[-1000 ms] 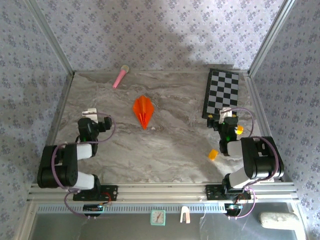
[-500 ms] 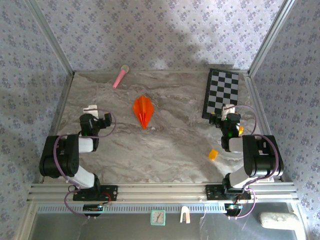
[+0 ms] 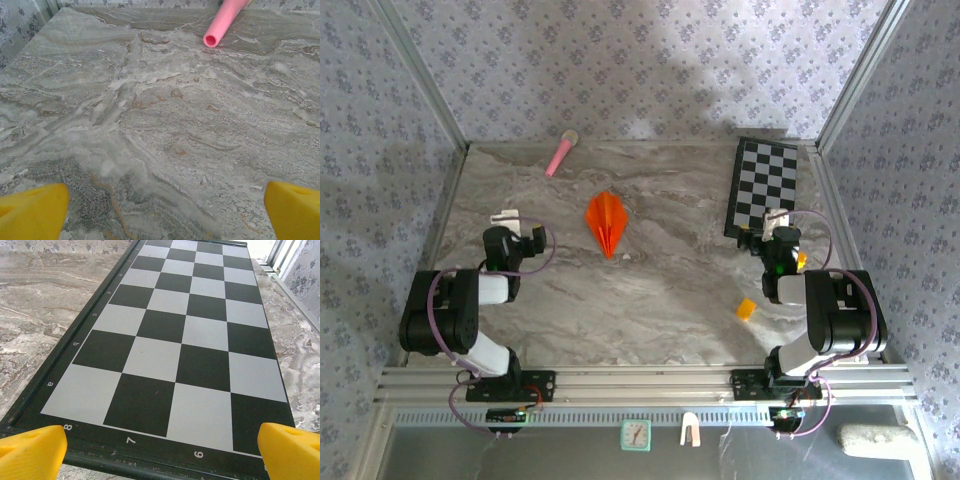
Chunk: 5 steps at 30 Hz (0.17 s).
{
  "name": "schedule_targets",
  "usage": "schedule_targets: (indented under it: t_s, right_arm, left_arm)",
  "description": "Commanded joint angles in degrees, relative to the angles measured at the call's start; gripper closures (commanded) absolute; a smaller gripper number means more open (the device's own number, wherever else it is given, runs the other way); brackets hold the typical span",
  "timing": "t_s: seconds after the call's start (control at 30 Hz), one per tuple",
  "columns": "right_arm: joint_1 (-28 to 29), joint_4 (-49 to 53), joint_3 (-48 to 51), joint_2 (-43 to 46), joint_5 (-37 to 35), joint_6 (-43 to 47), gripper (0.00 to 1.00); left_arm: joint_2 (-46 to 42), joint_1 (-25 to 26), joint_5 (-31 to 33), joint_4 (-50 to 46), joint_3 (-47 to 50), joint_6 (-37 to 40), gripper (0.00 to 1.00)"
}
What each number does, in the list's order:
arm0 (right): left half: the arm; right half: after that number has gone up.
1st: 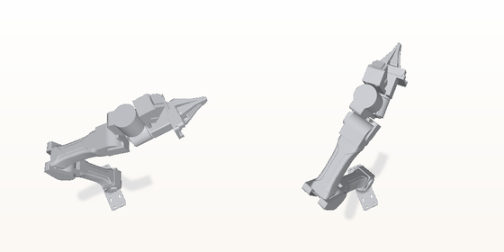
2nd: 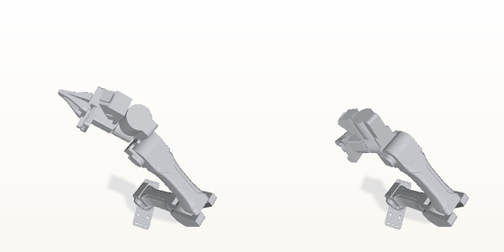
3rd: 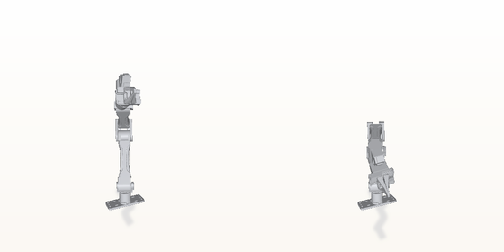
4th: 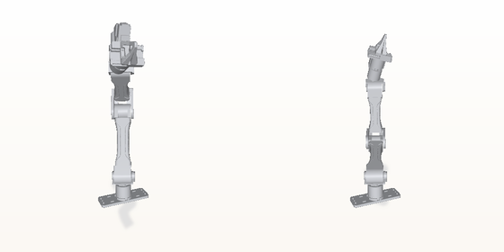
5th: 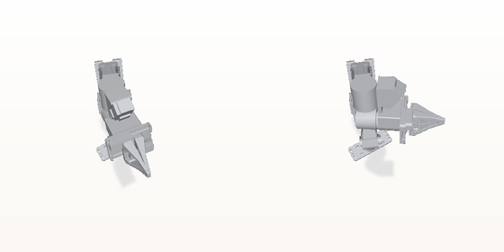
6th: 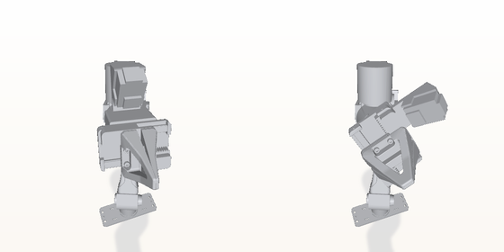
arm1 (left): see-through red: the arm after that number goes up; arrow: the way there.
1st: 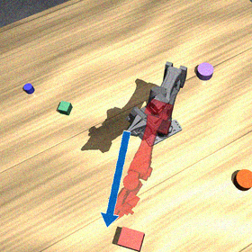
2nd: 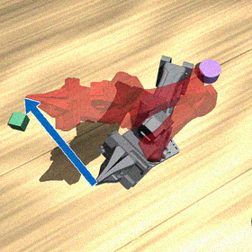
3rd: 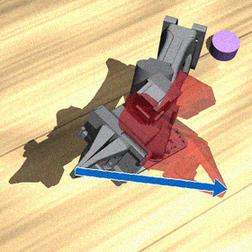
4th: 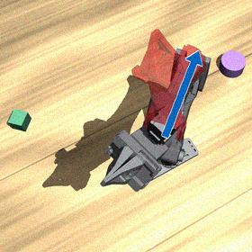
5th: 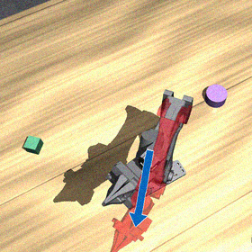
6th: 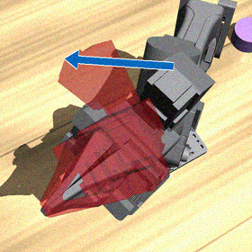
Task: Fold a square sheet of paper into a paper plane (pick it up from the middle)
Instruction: Reset both arms
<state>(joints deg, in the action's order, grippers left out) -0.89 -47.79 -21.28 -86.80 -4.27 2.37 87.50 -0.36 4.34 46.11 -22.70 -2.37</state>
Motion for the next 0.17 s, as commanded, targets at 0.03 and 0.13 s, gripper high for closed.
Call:
schedule_targets:
  t_s: [0.03,0.13]
  right_arm:
    - [-0.3,0.8,-1.0,-0.6,0.4,-0.9,0.00]
    - [-0.3,0.9,-1.0,-0.6,0.4,-0.8,0.00]
  left_arm:
    - [0.5,-0.2,0.1,-0.4,-1.4,0.5,0.00]
    - [0.5,-0.3,0.1,-0.2,-1.3,0.5,0.00]
